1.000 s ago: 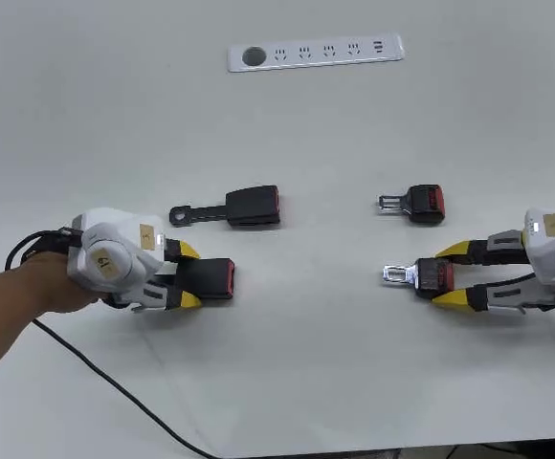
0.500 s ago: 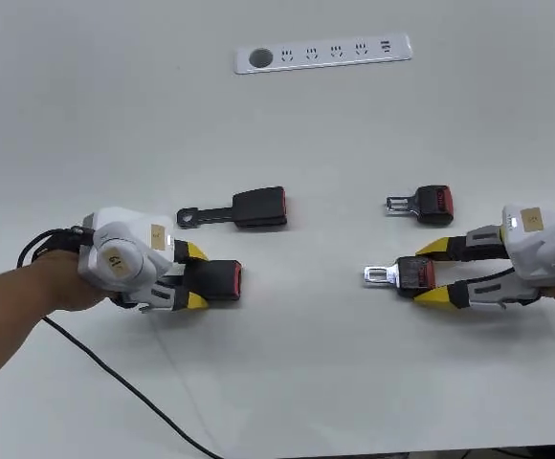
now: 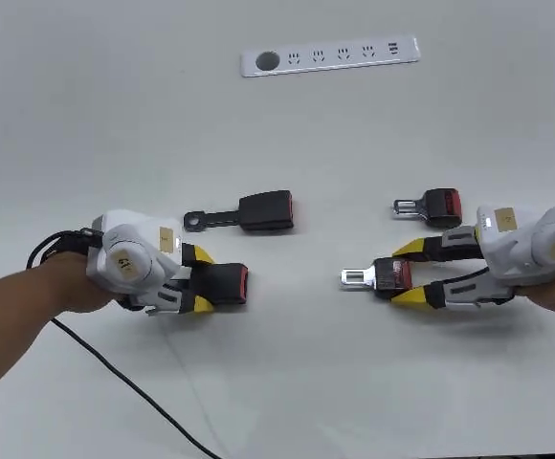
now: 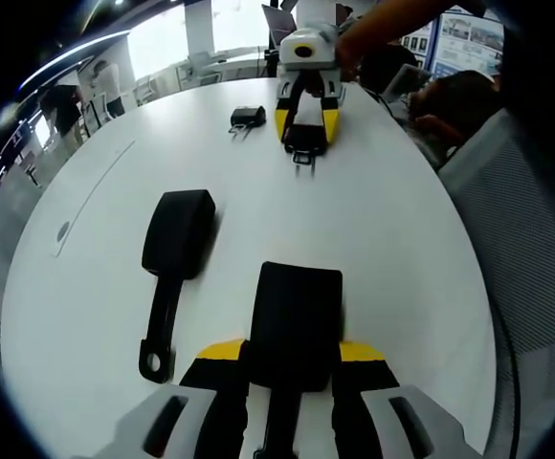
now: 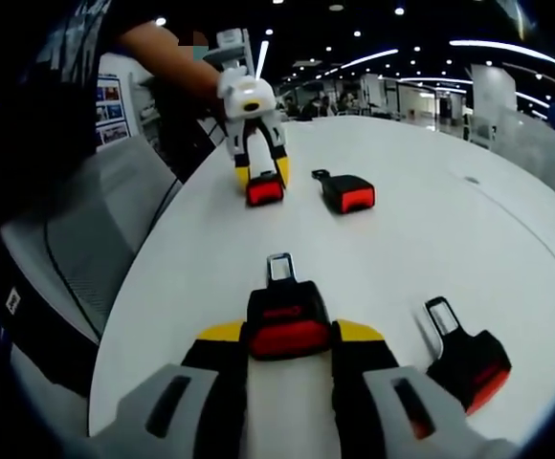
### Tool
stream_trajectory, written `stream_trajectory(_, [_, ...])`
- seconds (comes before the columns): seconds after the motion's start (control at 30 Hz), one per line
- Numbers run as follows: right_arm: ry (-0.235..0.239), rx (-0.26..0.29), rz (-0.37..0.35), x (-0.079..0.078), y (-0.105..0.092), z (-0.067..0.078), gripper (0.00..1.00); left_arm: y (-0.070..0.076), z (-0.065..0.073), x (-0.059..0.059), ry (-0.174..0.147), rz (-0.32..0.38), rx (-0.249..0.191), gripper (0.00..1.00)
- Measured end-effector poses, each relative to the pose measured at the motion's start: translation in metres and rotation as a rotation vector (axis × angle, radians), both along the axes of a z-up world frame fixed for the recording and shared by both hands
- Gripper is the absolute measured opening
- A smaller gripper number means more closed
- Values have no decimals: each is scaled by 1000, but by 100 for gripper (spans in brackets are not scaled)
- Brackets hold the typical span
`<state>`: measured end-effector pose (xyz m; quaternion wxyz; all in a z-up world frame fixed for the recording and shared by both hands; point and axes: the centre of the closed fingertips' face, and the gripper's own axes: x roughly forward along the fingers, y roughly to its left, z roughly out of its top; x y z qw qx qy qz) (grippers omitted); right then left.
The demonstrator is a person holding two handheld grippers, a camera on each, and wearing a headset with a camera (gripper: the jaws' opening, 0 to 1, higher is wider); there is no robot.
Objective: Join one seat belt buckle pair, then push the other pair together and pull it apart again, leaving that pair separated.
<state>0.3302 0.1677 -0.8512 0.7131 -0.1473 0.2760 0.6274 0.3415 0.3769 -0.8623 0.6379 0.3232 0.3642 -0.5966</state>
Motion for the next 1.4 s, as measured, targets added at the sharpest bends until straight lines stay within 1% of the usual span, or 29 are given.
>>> stream_trajectory(0.03, [-6, 8, 4, 1, 3, 0, 34, 0, 0, 0, 1, 1, 0, 34])
stream_trajectory(0.1, [5, 14, 5, 0, 7, 0, 34, 0, 0, 0, 2, 1, 1, 34])
stream_trajectory(0.13, [1, 26, 8, 0, 10, 1, 34, 0, -1, 0, 1, 1, 2, 34])
stream_trajectory(0.17, [3, 23, 5, 1, 11, 1, 34, 0, -1, 0, 2, 2, 1, 34])
stream_trajectory(0.3, [-1, 41, 15, 0, 22, 2, 34, 1, -1, 0, 2, 3, 3, 34])
stream_trajectory(0.47, [-7, 61, 21, -3, 33, 3, 34, 0, -1, 0, 3, 4, 5, 34])
stream_trajectory(0.57, [1, 78, 21, -6, 40, 3, 34, 0, -1, 0, 4, 13, 3, 34])
stream_trajectory(0.67, [-3, 89, 24, -9, 47, 4, 34, 0, -1, 0, 3, 13, 4, 34])
stream_trajectory(0.77, [2, 99, 29, -8, 55, 4, 34, 0, -1, 0, 4, 13, 5, 34])
stream_trajectory(0.8, [3, 105, 31, -11, 58, 4, 34, 0, -1, 0, 5, 14, 6, 34])
stream_trajectory(1.0, [21, 122, 33, -6, 69, 5, 34, 0, -1, 0, 5, 17, 4, 34])
stream_trajectory(1.03, [19, 125, 32, -3, 73, 4, 34, 0, -1, 0, 4, 16, 5, 34])
stream_trajectory(1.07, [20, 128, 36, -5, 75, 5, 34, 0, -1, 0, 4, 16, 5, 34])
stream_trajectory(1.17, [30, 136, 34, -1, 85, 5, 34, 0, -1, 0, 5, 17, 5, 34])
stream_trajectory(1.2, [40, 137, 27, -1, 86, 4, 34, 0, -1, 0, 4, 16, 5, 34])
stream_trajectory(1.27, [40, 145, 28, 1, 94, 4, 34, -1, -1, 0, 4, 18, 5, 34])
stream_trajectory(1.3, [41, 149, 33, 3, 99, 3, 34, -1, -1, 0, 4, 19, 6, 34])
stream_trajectory(1.37, [43, 143, 27, 6, 102, 0, 34, -1, -1, 0, 3, 18, 8, 34])
stream_trajectory(1.4, [41, 150, 33, 8, 106, -1, 34, -1, -1, 0, 3, 18, 9, 34])
